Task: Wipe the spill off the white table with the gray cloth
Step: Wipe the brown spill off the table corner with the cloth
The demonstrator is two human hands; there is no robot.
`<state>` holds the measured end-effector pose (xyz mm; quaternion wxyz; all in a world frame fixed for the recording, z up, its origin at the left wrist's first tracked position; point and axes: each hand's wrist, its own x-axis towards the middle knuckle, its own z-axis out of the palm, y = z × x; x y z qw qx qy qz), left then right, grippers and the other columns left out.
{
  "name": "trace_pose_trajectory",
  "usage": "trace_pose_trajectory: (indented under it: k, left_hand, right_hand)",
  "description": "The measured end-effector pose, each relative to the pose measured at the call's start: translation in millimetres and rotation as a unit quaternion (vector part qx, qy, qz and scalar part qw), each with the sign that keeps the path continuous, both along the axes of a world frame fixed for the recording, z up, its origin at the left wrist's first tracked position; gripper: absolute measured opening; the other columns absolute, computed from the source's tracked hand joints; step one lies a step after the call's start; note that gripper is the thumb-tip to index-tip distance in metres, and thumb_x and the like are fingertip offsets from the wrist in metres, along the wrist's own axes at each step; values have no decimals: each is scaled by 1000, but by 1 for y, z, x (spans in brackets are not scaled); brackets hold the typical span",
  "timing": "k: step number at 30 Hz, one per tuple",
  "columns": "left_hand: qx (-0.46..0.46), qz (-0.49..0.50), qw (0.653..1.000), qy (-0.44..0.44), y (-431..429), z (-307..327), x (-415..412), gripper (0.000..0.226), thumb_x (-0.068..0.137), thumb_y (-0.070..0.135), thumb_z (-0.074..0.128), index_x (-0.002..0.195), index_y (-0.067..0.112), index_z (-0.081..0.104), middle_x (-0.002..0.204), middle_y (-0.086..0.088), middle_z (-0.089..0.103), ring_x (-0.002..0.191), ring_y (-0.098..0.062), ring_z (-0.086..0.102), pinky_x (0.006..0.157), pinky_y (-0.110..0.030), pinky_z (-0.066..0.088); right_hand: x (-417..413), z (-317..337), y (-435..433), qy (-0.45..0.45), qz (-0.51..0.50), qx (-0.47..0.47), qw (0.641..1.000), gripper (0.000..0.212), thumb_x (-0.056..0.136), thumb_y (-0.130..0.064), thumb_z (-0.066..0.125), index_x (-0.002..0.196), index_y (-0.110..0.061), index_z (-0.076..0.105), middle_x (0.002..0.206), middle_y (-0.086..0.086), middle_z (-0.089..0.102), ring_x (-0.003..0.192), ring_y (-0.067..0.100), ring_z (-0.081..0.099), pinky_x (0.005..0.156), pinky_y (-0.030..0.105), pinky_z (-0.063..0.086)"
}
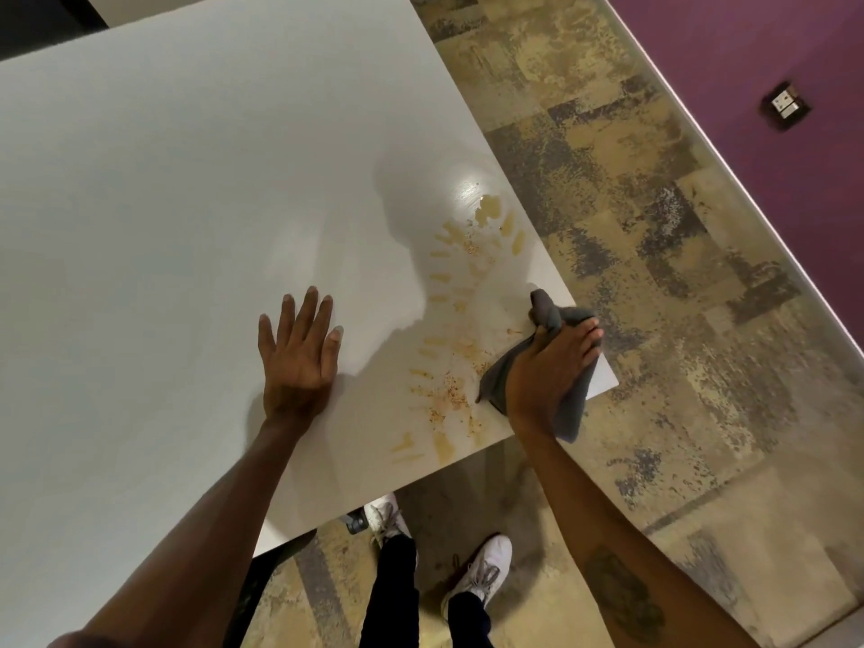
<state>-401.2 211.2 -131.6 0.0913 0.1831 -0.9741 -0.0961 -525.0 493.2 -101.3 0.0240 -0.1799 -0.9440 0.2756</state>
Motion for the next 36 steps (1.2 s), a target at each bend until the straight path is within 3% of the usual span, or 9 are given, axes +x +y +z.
trace_pose_trajectory:
  k: [9,14,24,28,36]
  left_hand:
    - [26,-9,999,-47,3,16,-2,54,109,37,29,158,16,34,168,-4,25,158,-29,15,127,-59,11]
    - [26,-7,999,-45,4,18,-3,53,109,35,31,158,16,35,167,-5,27,158,-31,18,125,-61,15]
    - [49,-4,998,-39,2,18,-4,51,109,34,32,157,19,37,167,-3,28,158,-29,18,126,-59,14]
    - [51,-3,997,-51,-1,15,-5,52,109,35,30,159,22,33,168,0,23,159,-27,14,126,-58,13]
    - [48,-5,998,-46,2,16,-7,51,109,34,29,157,20,36,167,-2,27,158,-28,17,125,-59,16]
  right_hand:
    - [-57,-2,-41,14,11,-14,1000,61,105,-29,40,153,2,17,162,20,20,152,33,16,126,44,16]
    - [-84,-5,-58,69,98,-15,993,58,105,-27,41,150,5,23,157,25,29,149,38,24,123,48,25]
    - [-155,-12,-88,59,202,-43,977,61,104,-33,40,152,1,25,159,20,28,149,35,24,124,44,23]
    - [-178,-8,-95,37,271,-64,960,60,105,-35,39,153,-3,25,161,15,27,151,30,21,124,40,22]
    - [-195,7,-90,21,391,-141,909,49,103,-28,46,147,-9,39,149,11,47,139,26,42,118,37,32]
